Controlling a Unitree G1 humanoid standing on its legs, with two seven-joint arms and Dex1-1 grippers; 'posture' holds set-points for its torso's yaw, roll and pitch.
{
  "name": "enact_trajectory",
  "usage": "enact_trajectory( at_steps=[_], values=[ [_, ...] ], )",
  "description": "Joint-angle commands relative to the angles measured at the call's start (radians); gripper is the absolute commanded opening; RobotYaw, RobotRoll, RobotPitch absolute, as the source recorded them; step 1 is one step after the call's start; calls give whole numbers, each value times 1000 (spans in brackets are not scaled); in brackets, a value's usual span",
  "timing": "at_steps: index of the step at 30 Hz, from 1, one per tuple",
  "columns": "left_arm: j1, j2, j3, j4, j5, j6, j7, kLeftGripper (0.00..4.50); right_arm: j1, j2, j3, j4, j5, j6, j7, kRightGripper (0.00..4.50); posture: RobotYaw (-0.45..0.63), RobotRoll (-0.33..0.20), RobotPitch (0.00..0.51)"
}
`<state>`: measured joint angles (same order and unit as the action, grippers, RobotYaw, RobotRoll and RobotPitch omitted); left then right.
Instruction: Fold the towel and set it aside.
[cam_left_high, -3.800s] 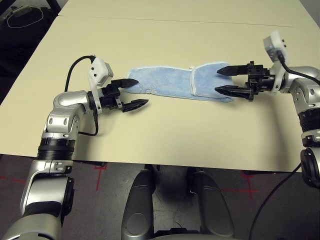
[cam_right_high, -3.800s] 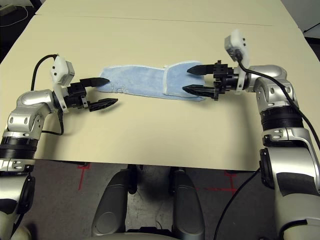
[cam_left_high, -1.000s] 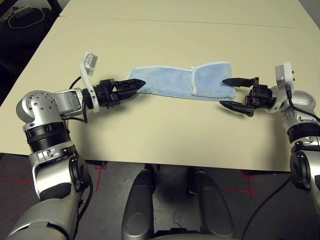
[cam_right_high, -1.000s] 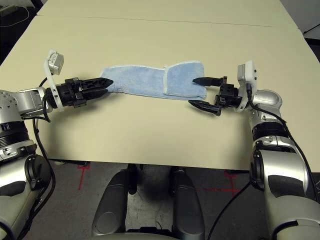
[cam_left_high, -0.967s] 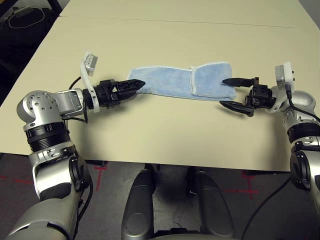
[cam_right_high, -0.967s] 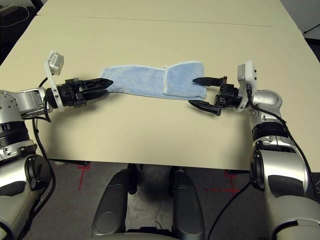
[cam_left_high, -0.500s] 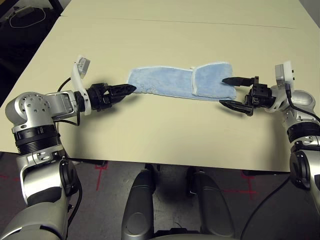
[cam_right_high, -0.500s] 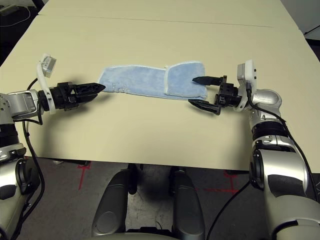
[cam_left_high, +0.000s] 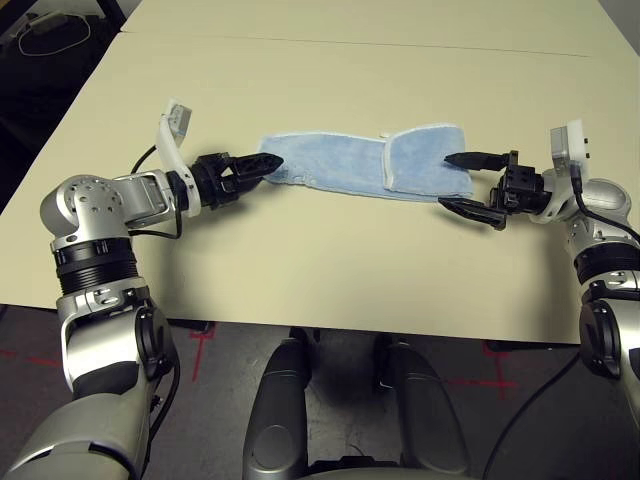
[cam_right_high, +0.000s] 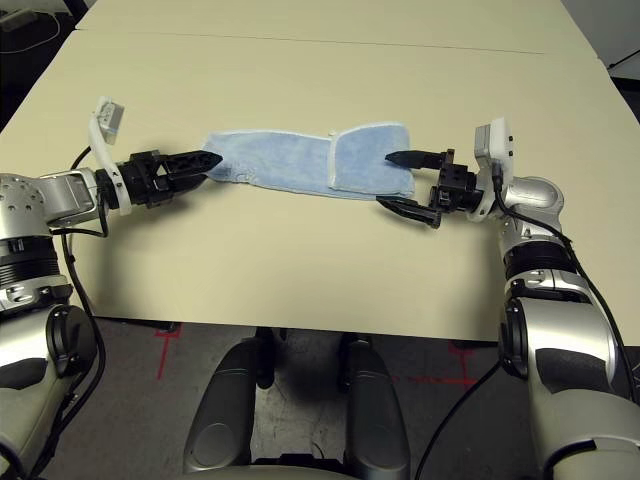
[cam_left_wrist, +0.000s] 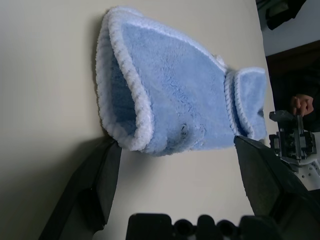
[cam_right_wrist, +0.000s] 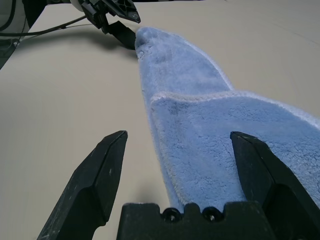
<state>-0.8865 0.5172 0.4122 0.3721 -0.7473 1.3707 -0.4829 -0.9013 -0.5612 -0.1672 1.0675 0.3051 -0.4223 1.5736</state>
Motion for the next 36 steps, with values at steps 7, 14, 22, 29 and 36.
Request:
enact_trajectory(
  at_steps=[7, 14, 22, 29, 36],
  values=[
    [-8, -1, -13, 51, 35, -54, 12, 1665, 6, -5, -4, 8, -8, -9, -2, 4500, 48, 0, 244],
    [1, 17, -23, 34, 31, -38, -5, 26, 5, -1, -1, 7, -9, -8, -2, 4500, 50, 0, 245],
    [32, 105, -45, -47, 12, 36, -52, 26, -1, -7, -1, 12, -11, -6, 2, 4500, 62, 0, 244],
    [167, 211, 0, -168, 0, 81, -78, 26, -4, -8, -5, 16, -14, -7, 3, 4500, 71, 0, 241],
    [233, 236, 2, -201, 22, 32, -77, 26, -9, -7, -2, 25, -20, -9, 4, 4500, 76, 0, 234]
  ],
)
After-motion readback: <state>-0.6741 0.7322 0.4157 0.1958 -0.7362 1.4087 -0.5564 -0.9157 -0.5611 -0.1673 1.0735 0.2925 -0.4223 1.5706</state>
